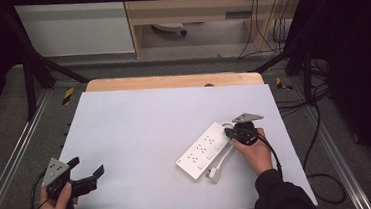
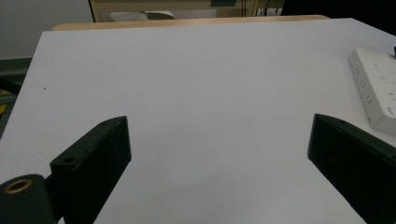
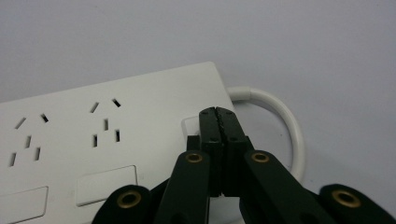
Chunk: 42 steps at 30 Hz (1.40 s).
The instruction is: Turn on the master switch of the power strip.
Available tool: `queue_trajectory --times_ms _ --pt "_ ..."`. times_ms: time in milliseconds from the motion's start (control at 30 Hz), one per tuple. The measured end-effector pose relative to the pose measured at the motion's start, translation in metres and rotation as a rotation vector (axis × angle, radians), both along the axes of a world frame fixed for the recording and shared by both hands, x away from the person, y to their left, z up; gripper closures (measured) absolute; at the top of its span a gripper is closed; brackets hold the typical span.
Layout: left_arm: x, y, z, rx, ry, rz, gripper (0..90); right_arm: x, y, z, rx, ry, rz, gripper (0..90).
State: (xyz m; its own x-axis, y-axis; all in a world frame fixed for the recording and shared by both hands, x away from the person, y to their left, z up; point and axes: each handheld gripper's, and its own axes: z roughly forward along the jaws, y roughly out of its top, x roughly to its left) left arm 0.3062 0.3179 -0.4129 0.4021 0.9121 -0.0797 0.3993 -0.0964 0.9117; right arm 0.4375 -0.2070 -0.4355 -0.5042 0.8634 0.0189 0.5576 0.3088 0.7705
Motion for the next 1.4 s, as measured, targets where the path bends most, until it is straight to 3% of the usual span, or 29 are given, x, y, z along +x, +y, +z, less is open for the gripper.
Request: queue_trajectory --times_ms 933,1233,1400 --pt "0.000 0.001 -0.001 -0.006 0.001 0.002 6.0 0.000 -0.002 0.009 0.082 -0.040 -0.005 89.2" --pt "0.000 0.000 -0.001 -0.004 0.002 0.000 6.1 0.000 -0.003 0.015 0.123 -0.055 -0.010 80.5" --pt "0.000 0.001 -0.001 -0.004 0.002 0.001 6.0 0.001 -0.004 0.019 0.130 -0.059 -0.021 66.6"
